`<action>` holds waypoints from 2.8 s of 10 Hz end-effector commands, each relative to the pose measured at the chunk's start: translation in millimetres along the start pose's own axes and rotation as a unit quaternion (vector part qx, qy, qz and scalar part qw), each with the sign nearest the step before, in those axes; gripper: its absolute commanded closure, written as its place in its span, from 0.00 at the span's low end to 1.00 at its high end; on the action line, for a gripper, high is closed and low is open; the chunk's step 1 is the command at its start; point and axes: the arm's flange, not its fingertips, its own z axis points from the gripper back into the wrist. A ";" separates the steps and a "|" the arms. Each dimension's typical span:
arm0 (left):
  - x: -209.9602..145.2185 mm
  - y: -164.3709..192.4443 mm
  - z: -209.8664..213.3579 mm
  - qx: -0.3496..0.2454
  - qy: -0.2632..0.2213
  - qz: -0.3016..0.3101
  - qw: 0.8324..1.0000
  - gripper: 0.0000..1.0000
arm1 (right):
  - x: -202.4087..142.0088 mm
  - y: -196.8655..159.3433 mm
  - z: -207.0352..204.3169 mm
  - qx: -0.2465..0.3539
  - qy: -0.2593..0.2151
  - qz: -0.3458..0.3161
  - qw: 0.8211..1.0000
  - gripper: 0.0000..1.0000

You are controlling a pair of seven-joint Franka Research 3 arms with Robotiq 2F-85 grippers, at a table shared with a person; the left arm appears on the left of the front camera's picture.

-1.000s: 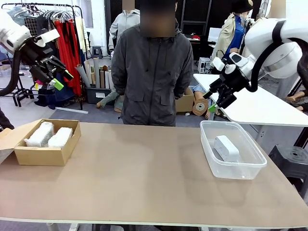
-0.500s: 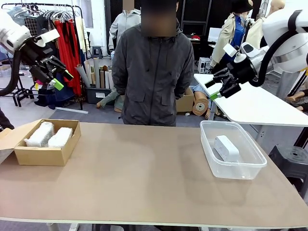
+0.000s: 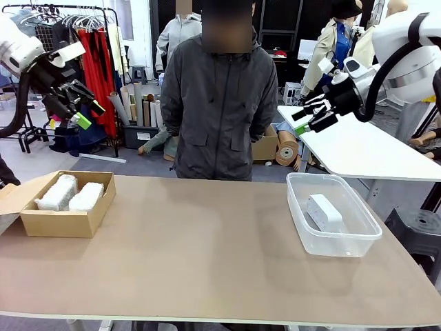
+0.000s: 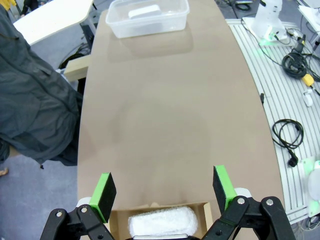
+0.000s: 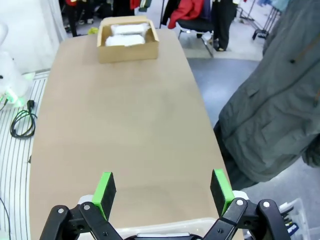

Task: Separate and place wrapped and unwrapped clocks.
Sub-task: If the picked Digital clock is wrapped, place it in the Package Box ; if not, place it in the Organizing box.

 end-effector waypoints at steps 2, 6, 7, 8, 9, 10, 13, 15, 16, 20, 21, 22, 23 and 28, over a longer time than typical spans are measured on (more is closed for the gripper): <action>0.0 -1.1 -0.1 -0.002 0.004 0.000 1.000 0.00 | 7.1 -18.7 -7.4 -0.009 0.014 -0.030 0.999 0.00; 0.0 -1.1 -0.1 -0.002 0.004 0.000 1.000 0.00 | -1.2 -14.5 -7.5 -0.005 0.005 -0.022 1.000 0.00; 0.0 -1.1 -0.1 -0.002 0.004 0.000 1.000 0.00 | -1.2 -14.5 -7.5 -0.005 0.005 -0.022 1.000 0.00; 0.0 -1.1 -0.1 -0.002 0.004 0.000 1.000 0.00 | -1.2 -14.5 -7.5 -0.005 0.005 -0.022 1.000 0.00; 0.0 -1.1 -0.1 -0.002 0.004 0.000 1.000 0.00 | -1.2 -14.5 -7.5 -0.005 0.005 -0.022 1.000 0.00; 0.0 -1.1 -0.1 -0.002 0.004 0.000 1.000 0.00 | -1.2 -14.5 -7.5 -0.005 0.005 -0.022 1.000 0.00; 0.0 -1.1 -0.1 -0.002 0.004 0.000 1.000 0.00 | -1.2 -14.5 -7.5 -0.005 0.005 -0.022 1.000 0.00; 0.0 -1.1 -0.1 -0.002 0.004 0.000 1.000 0.00 | -1.2 -14.5 -7.5 -0.005 0.005 -0.022 1.000 0.00; 0.0 -1.1 -0.1 -0.002 0.004 0.000 1.000 0.00 | -1.2 -14.5 -7.5 -0.005 0.005 -0.022 1.000 0.00; 0.0 -1.1 -0.1 -0.002 0.004 0.000 1.000 0.00 | -1.2 -14.5 -7.5 -0.005 0.005 -0.022 1.000 0.00; 0.0 -1.1 -0.1 -0.002 0.004 0.000 1.000 0.00 | -1.2 -14.5 -7.5 -0.005 0.005 -0.022 1.000 0.00; 0.0 -1.1 -0.1 -0.002 0.004 0.000 1.000 0.00 | -1.2 -14.5 -7.5 -0.005 0.005 -0.022 1.000 0.00; 0.0 -1.1 -0.1 -0.002 0.004 0.000 1.000 0.00 | -1.2 -14.5 -7.5 -0.005 0.005 -0.022 1.000 0.00; 0.0 -1.1 -0.1 -0.002 0.004 0.000 1.000 0.00 | -1.2 -14.5 -7.5 -0.005 0.005 -0.022 1.000 0.00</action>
